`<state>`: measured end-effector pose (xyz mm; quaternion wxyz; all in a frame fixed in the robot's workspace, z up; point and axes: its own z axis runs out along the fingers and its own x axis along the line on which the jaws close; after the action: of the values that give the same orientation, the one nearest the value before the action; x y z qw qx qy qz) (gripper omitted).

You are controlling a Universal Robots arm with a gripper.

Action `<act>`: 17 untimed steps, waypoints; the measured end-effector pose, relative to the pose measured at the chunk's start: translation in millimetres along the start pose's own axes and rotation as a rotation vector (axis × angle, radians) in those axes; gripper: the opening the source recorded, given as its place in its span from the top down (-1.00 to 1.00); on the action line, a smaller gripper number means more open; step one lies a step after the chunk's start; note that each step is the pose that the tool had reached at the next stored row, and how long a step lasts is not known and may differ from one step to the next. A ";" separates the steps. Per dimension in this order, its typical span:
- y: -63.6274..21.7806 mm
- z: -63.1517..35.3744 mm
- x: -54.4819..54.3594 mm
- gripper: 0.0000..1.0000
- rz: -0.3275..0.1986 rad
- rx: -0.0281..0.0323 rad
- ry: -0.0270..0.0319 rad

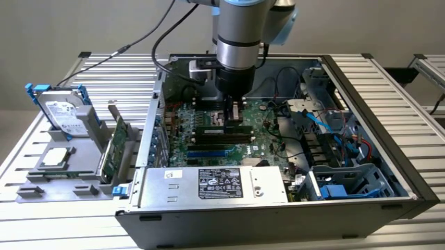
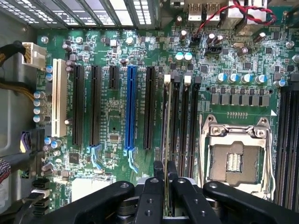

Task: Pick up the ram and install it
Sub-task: 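Insert the ram into the slot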

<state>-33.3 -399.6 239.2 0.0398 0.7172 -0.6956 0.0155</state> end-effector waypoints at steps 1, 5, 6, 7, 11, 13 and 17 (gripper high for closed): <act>0.8 0.6 -0.1 0.73 -0.001 0.0011 0.0004; 1.3 4.1 -0.4 0.73 -0.005 0.0081 0.0020; 1.3 5.1 -0.5 0.73 -0.006 0.0097 0.0025; 1.3 6.2 -0.5 0.73 -0.007 0.0115 0.0029; 1.3 10.6 -1.1 0.73 -0.014 0.0179 0.0054; 1.6 11.0 -1.4 0.73 -0.017 0.0186 0.0065; 2.2 12.9 -2.6 0.73 -0.021 0.0205 0.0079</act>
<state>-36.0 -398.2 226.3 0.0353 0.7249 -0.6875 0.0250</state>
